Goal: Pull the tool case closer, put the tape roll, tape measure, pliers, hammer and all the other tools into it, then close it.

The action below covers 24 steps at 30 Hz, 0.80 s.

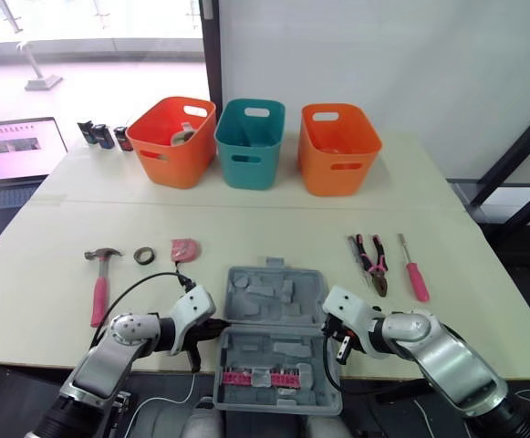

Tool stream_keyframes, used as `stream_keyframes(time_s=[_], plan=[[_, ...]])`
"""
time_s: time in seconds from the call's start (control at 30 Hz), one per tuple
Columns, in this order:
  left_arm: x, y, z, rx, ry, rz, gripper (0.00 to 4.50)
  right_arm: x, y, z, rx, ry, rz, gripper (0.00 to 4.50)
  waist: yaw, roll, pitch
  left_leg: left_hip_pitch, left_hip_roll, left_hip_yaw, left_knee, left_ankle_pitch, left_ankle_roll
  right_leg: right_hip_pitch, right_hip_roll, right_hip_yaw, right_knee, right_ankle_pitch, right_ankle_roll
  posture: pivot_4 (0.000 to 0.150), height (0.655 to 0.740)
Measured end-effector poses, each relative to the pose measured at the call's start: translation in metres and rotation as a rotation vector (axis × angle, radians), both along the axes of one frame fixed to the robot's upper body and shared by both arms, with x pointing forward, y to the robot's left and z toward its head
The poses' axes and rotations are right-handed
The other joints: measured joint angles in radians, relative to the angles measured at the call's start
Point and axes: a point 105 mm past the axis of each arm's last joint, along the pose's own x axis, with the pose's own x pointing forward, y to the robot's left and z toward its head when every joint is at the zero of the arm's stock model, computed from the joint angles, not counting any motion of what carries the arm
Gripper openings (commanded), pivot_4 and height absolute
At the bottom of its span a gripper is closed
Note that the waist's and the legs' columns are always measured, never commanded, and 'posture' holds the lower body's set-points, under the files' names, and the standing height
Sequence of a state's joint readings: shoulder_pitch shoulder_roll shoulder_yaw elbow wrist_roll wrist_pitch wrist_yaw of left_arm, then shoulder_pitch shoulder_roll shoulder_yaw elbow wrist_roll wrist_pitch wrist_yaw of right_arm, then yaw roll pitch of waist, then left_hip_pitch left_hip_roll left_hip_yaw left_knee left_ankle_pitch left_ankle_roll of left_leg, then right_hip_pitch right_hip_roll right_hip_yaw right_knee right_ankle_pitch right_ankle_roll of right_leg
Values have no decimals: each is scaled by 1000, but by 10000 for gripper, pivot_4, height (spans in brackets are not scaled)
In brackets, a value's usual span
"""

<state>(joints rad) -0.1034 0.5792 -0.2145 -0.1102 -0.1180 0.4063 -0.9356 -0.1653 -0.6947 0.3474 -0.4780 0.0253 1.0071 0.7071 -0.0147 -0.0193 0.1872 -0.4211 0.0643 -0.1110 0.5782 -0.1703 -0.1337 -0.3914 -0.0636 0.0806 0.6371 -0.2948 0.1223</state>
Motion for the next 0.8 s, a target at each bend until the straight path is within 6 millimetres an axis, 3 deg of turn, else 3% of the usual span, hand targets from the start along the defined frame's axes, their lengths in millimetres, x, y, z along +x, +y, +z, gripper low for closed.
stream_keyframes(time_s=[0.33,0.47,0.63,0.73,0.8], plan=[[2,5,1,15,-10,8,860,3,-2,-1,-2,-17,1,0,-3,-1,-1,0,0,0,0,0,0,0,0,0,0,0,0,1500,7400],[1,19,3,32,-15,31,860,2,-14,0,-20,-29,-16,0,-4,-1,-1,0,0,0,-1,0,0,0,0,0,0,0,0,1500,7400],[-5,75,12,98,-6,138,860,-4,-59,4,-31,-41,-105,0,-4,-1,0,-4,1,0,-2,0,0,-5,0,0,0,0,0,1500,7400],[-15,116,28,95,3,221,860,-5,-90,23,64,-127,-180,0,-4,0,1,-6,1,0,-2,-1,1,-7,0,0,1,0,0,1500,7400],[-26,152,46,67,-5,303,0,-9,-122,44,106,-231,-229,5065,-4,-1,1,-5,1,0,-2,-1,2,-6,1,0,1,-1,1,1500,7400]])
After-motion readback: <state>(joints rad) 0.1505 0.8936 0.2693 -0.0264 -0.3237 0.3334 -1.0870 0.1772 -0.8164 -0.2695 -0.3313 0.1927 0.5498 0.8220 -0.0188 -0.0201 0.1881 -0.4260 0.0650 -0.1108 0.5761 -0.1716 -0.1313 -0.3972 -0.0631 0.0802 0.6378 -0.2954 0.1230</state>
